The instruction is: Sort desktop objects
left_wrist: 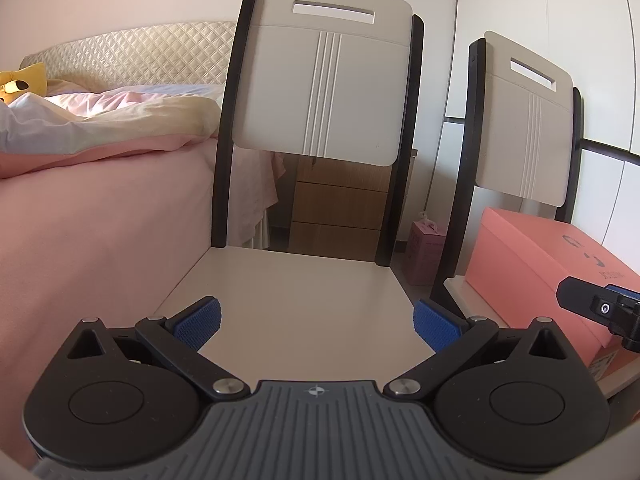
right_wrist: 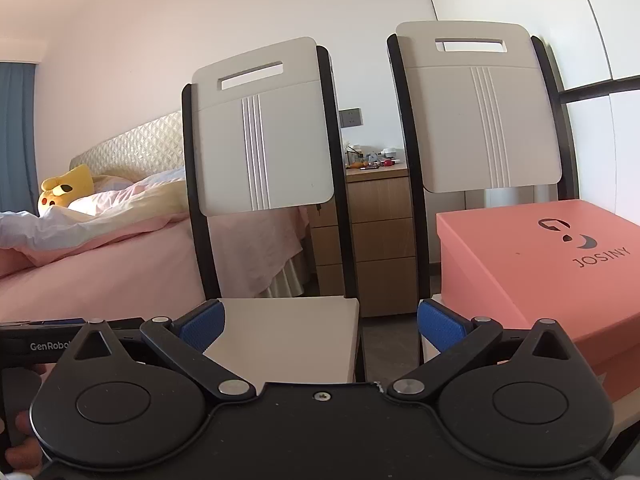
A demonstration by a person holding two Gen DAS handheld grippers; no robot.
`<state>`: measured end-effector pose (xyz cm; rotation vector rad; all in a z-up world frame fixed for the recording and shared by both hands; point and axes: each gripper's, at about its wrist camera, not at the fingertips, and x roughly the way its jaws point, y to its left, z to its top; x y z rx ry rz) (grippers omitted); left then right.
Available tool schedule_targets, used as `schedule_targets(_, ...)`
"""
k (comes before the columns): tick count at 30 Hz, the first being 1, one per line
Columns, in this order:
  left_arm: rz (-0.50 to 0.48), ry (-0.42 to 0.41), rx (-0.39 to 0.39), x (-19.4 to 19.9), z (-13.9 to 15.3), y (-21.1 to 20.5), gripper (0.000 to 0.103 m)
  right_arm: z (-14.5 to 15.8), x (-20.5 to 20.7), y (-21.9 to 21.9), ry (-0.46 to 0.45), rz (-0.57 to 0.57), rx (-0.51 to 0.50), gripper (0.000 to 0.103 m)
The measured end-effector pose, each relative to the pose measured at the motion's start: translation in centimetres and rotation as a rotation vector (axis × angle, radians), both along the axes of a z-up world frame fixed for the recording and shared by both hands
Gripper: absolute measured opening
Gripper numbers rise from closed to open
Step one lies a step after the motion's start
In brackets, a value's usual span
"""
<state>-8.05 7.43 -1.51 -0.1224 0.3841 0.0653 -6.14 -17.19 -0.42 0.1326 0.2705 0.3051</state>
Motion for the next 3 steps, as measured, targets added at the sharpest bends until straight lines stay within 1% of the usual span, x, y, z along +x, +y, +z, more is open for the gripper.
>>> schedule_targets(3,0.005,0.000,0.004,0.00,-0.04,-0.02,0.103,-0.03,0.00,0.10,0.001,0.001,-0.005,0.102)
